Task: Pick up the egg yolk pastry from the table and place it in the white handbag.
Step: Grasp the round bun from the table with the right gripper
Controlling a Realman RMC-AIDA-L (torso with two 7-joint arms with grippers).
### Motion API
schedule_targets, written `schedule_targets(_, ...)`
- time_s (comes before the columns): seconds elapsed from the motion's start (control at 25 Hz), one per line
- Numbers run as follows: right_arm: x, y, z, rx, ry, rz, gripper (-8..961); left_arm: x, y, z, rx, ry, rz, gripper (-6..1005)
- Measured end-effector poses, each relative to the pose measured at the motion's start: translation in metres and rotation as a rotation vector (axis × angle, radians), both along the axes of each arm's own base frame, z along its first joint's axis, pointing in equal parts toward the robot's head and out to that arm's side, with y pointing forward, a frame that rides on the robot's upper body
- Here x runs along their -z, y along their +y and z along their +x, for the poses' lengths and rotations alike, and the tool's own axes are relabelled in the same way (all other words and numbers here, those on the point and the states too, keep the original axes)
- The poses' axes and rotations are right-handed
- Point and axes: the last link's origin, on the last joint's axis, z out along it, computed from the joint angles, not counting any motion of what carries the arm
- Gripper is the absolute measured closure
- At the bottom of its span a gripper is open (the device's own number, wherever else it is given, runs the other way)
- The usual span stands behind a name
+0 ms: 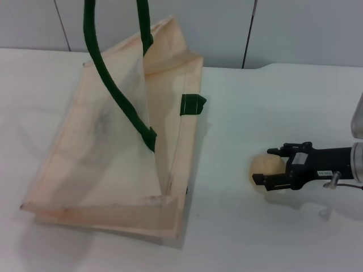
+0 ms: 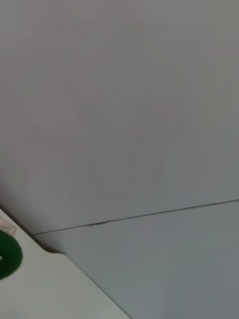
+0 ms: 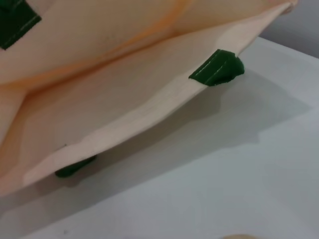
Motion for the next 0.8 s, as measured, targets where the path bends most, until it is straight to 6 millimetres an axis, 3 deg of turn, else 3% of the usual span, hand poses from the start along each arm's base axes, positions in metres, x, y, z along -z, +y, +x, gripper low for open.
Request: schedule_targets(0.8, -0.0007, 0.0021, -0.0005, 0.008, -0.031, -0.023, 163, -0.0005, -0.0006, -0.0043, -0.008, 0.004, 0.004, 886)
